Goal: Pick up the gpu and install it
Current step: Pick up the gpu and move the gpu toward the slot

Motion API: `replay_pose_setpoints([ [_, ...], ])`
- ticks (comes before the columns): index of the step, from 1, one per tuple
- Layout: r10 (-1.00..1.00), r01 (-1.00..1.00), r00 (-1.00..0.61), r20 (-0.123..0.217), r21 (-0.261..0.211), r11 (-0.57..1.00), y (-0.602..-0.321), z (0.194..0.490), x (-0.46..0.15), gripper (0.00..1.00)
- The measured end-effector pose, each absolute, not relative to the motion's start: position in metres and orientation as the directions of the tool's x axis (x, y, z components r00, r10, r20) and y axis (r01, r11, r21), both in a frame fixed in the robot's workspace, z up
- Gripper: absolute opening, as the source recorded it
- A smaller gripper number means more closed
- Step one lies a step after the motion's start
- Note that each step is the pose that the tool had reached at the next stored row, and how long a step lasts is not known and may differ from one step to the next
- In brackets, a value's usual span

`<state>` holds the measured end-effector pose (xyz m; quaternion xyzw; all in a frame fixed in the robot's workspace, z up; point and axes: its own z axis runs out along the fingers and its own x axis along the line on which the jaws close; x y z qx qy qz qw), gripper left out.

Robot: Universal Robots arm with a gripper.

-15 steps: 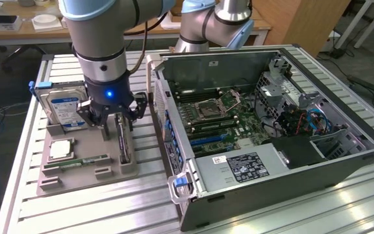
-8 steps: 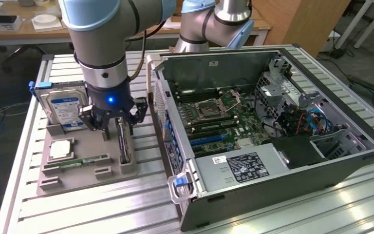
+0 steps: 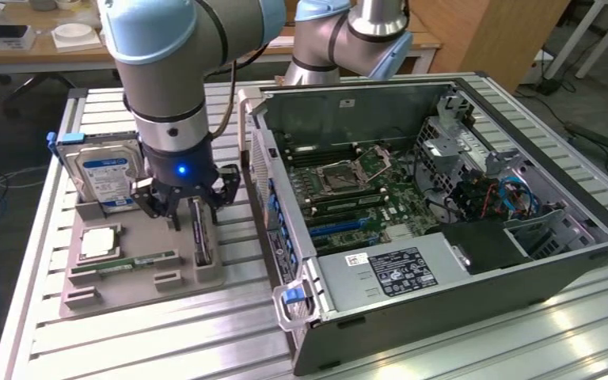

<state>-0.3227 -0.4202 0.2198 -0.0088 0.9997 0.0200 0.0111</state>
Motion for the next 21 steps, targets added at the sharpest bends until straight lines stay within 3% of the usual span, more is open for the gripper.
replay_pose_setpoints([
  [11,-0.017,-0.018,-1.0,-0.022,0.04,0.999,-0.4202,0.2184,-0.3227,0.58],
  [14,-0.017,-0.018,-1.0,-0.022,0.04,0.999,-0.4202,0.2184,-0.3227,0.44],
  [19,-0.017,-0.018,-1.0,-0.022,0.04,0.999,-0.4202,0.2184,-0.3227,0.43],
  [20,-0.017,-0.018,-1.0,-0.022,0.04,0.999,-0.4202,0.2184,-0.3227,0.36],
  [21,-0.017,-0.018,-1.0,-0.022,0.04,0.999,-0.4202,0.2184,-0.3226,0.36],
])
